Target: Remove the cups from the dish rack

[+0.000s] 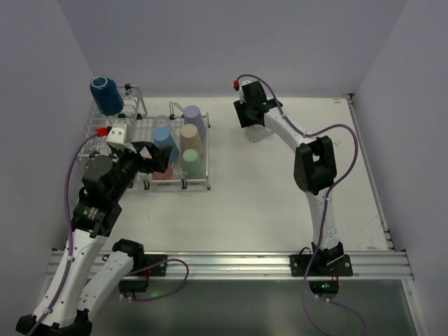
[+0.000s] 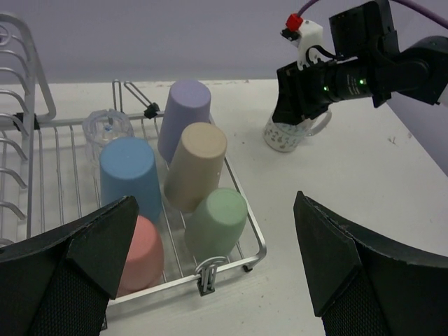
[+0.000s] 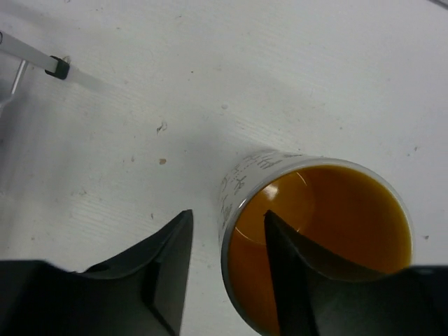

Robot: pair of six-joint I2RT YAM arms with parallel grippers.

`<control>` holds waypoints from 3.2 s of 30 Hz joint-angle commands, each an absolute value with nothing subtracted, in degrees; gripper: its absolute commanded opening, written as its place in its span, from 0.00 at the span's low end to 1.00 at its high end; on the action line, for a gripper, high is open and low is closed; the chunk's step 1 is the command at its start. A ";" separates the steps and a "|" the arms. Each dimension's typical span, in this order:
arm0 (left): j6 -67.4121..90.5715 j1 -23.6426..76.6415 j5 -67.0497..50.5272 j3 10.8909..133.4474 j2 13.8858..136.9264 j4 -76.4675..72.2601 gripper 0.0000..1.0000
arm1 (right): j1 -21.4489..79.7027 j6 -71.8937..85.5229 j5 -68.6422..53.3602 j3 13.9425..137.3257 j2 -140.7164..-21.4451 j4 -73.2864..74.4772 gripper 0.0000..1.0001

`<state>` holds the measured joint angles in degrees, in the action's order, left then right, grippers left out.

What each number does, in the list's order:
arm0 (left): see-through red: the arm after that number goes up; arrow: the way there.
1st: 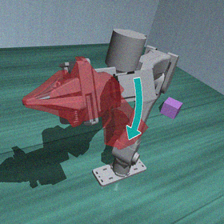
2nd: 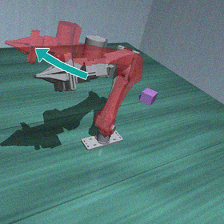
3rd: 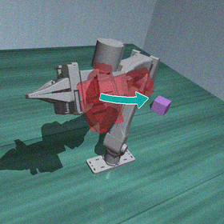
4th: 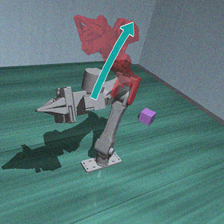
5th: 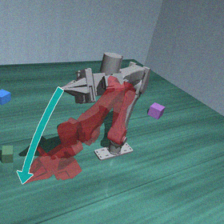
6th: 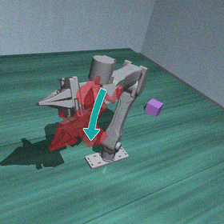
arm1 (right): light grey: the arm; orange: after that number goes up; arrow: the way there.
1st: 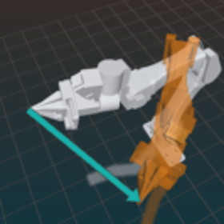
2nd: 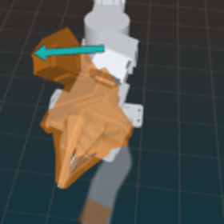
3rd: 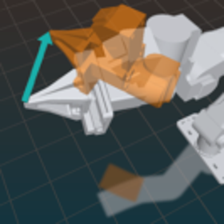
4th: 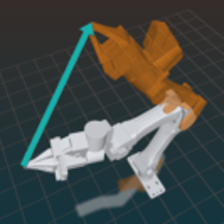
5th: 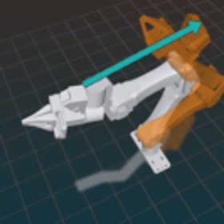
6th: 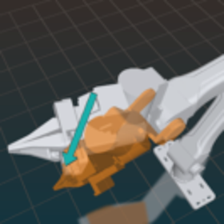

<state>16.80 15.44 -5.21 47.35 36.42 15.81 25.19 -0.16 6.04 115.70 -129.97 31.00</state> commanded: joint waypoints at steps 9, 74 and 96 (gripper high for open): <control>16.44 15.64 8.33 70.45 47.10 21.70 1.00 | 25.23 -0.35 3.96 111.80 -111.90 27.77 0.99; 8.00 -7.47 12.74 113.29 97.73 41.49 1.00 | 27.33 10.63 -25.40 83.50 -86.84 10.99 0.99; 7.91 -7.38 12.13 97.48 92.74 26.73 0.52 | 27.51 10.81 -27.42 82.62 -86.49 10.46 0.99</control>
